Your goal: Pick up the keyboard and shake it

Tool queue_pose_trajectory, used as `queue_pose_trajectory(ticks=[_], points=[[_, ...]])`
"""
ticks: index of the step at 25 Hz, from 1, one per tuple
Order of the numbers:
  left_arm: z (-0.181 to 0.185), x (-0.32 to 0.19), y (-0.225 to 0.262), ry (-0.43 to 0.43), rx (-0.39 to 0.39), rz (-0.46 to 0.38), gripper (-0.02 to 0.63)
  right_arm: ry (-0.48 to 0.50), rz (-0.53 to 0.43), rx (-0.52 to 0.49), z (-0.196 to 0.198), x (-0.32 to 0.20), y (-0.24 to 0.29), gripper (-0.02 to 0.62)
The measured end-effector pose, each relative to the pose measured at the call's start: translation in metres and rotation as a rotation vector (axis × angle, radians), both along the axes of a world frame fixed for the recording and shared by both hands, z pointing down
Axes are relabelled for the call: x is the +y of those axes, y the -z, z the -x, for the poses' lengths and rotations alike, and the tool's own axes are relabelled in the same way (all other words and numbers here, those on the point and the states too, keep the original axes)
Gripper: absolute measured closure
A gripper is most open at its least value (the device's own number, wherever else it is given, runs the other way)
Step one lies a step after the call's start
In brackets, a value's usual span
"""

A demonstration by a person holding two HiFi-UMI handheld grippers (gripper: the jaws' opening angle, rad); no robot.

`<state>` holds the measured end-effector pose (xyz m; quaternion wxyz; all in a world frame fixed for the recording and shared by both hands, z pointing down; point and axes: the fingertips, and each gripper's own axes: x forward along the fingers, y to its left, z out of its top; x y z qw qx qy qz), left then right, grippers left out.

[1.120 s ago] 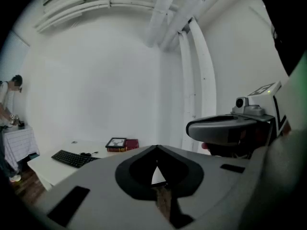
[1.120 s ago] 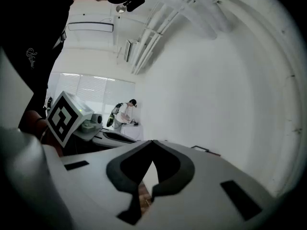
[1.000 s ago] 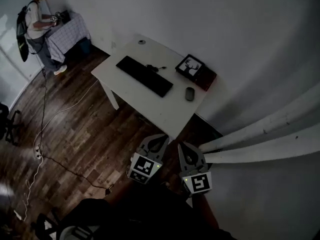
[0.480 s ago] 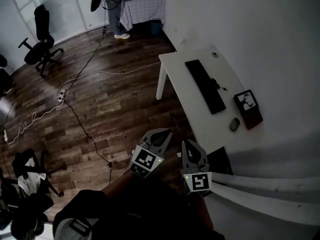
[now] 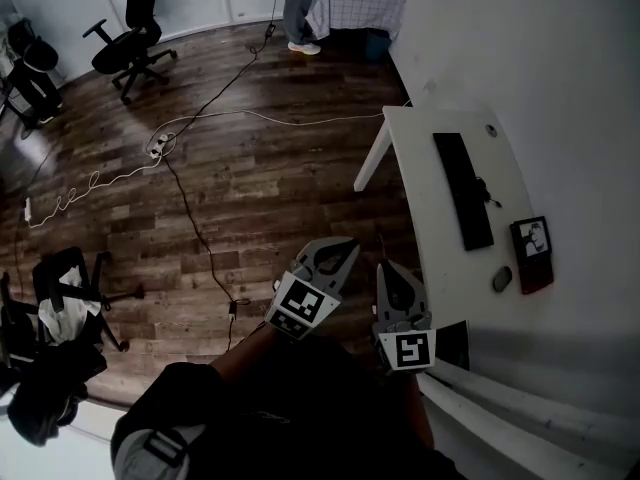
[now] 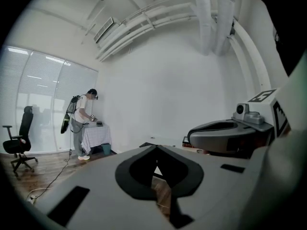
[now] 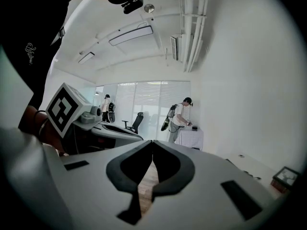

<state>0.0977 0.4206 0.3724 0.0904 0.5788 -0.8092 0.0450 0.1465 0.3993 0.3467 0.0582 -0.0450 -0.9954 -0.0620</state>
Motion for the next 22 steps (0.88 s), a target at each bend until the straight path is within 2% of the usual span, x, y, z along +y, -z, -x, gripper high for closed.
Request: queue_pose_trajectory(ticks=[5, 12, 16, 22], points=[[0.04, 0.007, -0.007, 0.007, 0.022, 0.019, 0.604, 0.002, 0.002, 0.029, 0.035, 0.007, -0.01, 0.574], [0.08, 0.0, -0.015, -0.066, 0.029, 0.07, 0.604, -0.086, 0.023, 0.066, 0.065, -0.001, -0.02, 0.574], [0.09, -0.016, -0.03, -0.112, 0.085, 0.074, 0.604, -0.137, 0.035, 0.11, 0.066, -0.01, -0.031, 0.574], [0.09, -0.057, -0.051, -0.163, 0.124, 0.116, 0.604, -0.223, 0.079, 0.129, 0.069, -0.065, -0.047, 0.574]])
